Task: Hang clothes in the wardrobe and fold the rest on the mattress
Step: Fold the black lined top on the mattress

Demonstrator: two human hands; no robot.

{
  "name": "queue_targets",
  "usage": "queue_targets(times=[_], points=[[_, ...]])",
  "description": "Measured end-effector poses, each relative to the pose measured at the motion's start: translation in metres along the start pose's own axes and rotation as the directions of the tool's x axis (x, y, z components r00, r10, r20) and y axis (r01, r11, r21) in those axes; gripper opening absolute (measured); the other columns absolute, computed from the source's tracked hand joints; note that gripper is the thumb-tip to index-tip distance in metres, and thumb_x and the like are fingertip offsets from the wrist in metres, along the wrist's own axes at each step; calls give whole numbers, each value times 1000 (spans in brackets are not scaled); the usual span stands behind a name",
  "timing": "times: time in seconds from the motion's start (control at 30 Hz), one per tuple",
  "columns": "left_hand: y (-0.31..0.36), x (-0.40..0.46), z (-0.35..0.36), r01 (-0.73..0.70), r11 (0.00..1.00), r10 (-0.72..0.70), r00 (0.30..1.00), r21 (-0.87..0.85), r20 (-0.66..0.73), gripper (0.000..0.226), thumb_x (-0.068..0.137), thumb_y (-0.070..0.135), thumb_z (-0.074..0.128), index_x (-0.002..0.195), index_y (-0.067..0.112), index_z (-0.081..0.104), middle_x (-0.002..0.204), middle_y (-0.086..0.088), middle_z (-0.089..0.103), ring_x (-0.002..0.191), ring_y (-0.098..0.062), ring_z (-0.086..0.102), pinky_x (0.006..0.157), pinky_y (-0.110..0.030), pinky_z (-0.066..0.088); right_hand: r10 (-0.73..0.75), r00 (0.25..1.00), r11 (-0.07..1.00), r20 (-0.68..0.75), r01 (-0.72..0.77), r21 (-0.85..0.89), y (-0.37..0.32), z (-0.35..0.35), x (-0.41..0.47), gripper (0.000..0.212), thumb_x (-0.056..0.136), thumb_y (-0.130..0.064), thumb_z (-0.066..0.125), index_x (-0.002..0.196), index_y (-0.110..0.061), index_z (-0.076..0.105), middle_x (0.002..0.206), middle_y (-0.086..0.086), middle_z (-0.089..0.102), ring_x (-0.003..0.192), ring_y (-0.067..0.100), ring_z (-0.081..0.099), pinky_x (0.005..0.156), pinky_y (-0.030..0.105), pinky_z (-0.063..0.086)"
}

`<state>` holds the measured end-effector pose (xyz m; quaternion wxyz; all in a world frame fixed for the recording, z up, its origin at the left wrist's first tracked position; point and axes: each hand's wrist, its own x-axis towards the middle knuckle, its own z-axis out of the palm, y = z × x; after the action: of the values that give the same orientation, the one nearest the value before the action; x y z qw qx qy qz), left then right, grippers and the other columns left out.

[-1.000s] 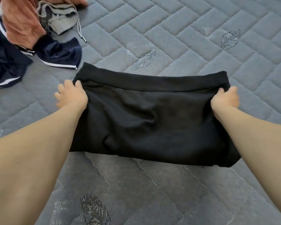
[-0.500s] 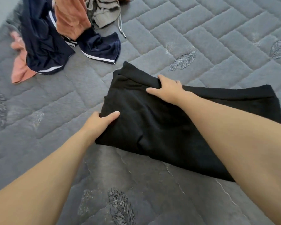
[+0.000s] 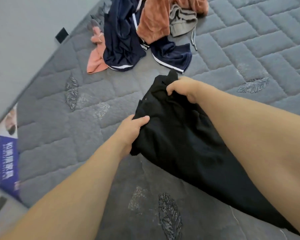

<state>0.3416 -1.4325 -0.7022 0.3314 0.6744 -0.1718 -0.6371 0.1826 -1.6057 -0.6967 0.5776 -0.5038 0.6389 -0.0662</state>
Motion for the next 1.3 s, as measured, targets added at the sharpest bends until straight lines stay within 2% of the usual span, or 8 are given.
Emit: queue_targets(times=[0.2, 0.37, 0.47, 0.57, 0.83, 0.97, 1.13, 1.3], points=[[151, -129, -109, -97, 984, 128, 968, 150, -215, 29, 79, 36, 74, 103, 21, 71, 96, -7, 77, 78, -26, 70, 70, -34, 49, -253, 966, 920, 42, 227, 318, -170, 40, -92, 54, 62, -2, 65, 115, -9, 59, 108, 20, 66, 93, 38, 66, 83, 54, 55], [252, -255, -96, -184, 944, 215, 972, 274, -90, 21, 81, 34, 71, 87, 16, 81, 98, -8, 77, 78, -23, 75, 67, -33, 60, -380, 919, 739, 107, 232, 632, -251, -3, -202, 57, 46, -2, 51, 101, 0, 62, 103, 18, 68, 91, 38, 66, 93, 56, 50], [273, -309, -44, -214, 918, 199, 977, 335, 78, 23, 73, 31, 73, 83, 13, 82, 103, -12, 76, 85, -26, 75, 71, -37, 62, -455, 890, 456, -10, 243, 856, -243, -50, -257, 45, 41, -3, 46, 86, -7, 52, 88, 12, 63, 84, 34, 61, 91, 45, 53], [256, -332, 29, -191, 873, 128, 977, 449, 168, 24, 76, 29, 70, 85, 9, 80, 99, -15, 74, 81, -30, 70, 76, -40, 58, -375, 914, 253, -154, 261, 932, -194, -96, -288, 39, 44, -5, 43, 82, -12, 45, 86, 8, 57, 83, 31, 55, 88, 41, 52], [66, -262, 257, -195, 765, 74, 973, 613, 217, 62, 57, 38, 81, 112, 16, 64, 100, -8, 72, 81, -25, 71, 71, -38, 60, -73, 973, 159, -220, 229, 960, 98, -204, -278, 18, 52, -4, 38, 66, -15, 44, 74, 6, 51, 89, 28, 51, 101, 37, 45], [-95, -208, 357, -305, 552, 203, 952, 776, 230, 26, 72, 36, 66, 88, 20, 53, 81, 2, 64, 72, -16, 61, 58, -32, 47, 198, 968, -11, -157, 162, 987, 295, -232, -258, 19, 78, -17, 49, 96, -18, 54, 94, 2, 54, 78, 24, 56, 73, 25, 47], [-247, -167, 431, -226, 248, 209, 962, 942, 176, 24, 84, 20, 53, 105, 20, 41, 75, -1, 50, 71, -27, 54, 56, -33, 38, 320, 947, 349, 36, -153, 925, 455, -244, -249, 77, 89, -51, 59, 152, -20, 27, 118, 3, 62, 103, 27, 65, 82, 42, 53], [-270, -152, 432, -288, -98, 403, 864, 953, 302, 33, 87, 37, 58, 110, 22, 40, 83, 0, 37, 75, -24, 42, 61, -35, 30, 317, 948, 671, 18, -237, 703, 443, -254, -223, 44, 83, -41, 72, 117, -15, 60, 107, 5, 70, 79, 20, 74, 59, 30, 58]])
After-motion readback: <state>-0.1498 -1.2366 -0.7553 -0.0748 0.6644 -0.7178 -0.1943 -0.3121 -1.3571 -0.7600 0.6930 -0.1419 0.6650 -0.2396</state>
